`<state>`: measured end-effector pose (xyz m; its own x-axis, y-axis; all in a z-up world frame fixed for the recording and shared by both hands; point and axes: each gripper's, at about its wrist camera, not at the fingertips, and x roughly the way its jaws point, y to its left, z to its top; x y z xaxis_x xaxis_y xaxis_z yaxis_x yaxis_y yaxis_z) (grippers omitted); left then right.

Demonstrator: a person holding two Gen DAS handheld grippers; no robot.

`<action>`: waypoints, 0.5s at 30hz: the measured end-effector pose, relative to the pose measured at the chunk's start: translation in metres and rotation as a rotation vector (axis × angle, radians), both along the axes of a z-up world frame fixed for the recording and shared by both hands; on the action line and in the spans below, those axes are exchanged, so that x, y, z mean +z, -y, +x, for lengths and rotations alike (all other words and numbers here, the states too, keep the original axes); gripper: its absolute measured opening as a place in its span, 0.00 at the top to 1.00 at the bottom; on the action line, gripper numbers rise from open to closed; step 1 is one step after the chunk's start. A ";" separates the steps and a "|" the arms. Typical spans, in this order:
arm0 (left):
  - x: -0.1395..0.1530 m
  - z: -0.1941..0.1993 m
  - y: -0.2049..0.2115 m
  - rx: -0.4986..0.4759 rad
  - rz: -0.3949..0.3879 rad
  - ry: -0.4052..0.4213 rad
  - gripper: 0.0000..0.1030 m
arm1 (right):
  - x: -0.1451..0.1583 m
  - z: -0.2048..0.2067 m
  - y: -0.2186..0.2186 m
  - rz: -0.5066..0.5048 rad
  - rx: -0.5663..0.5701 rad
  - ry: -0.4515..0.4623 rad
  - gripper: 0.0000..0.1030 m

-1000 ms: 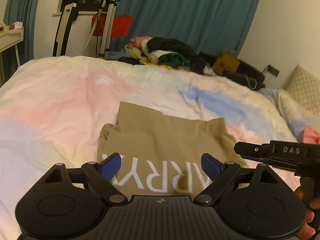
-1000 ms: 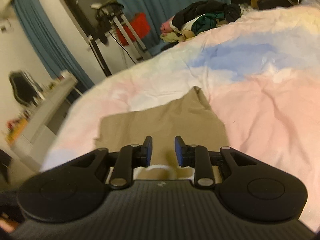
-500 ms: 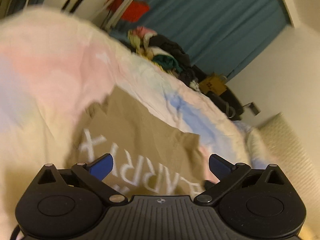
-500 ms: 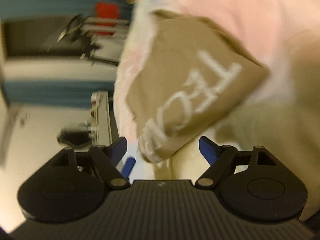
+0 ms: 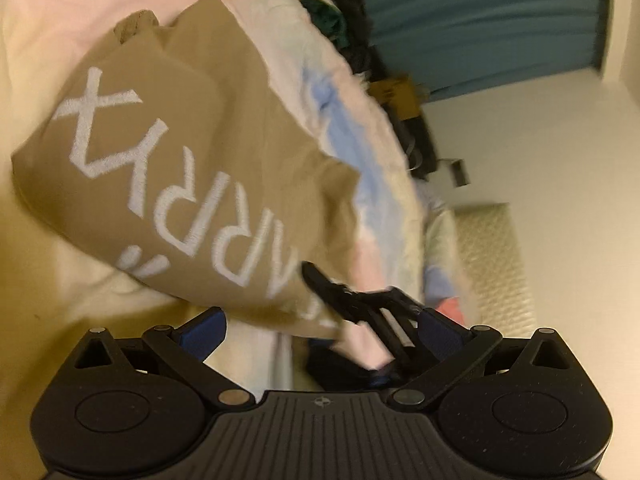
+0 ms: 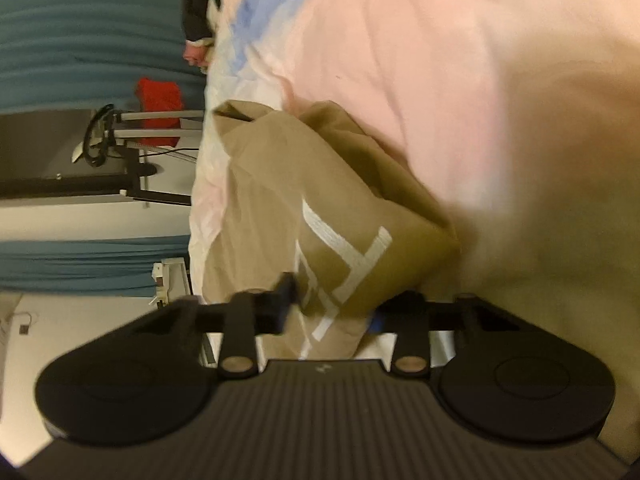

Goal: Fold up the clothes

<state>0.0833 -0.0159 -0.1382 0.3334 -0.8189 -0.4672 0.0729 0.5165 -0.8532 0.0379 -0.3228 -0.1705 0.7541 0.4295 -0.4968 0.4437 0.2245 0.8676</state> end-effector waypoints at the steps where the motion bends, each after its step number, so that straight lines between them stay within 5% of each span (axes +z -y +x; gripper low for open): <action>1: -0.003 0.002 0.000 0.004 -0.015 -0.015 0.00 | 0.003 -0.002 0.001 -0.005 0.000 0.018 0.79; 7: -0.028 0.010 0.012 -0.009 -0.080 -0.108 0.00 | 0.022 -0.006 0.001 0.003 0.002 0.146 0.83; 15: -0.042 0.019 -0.024 0.257 -0.166 -0.123 0.15 | 0.034 -0.006 0.008 0.010 0.019 0.224 0.84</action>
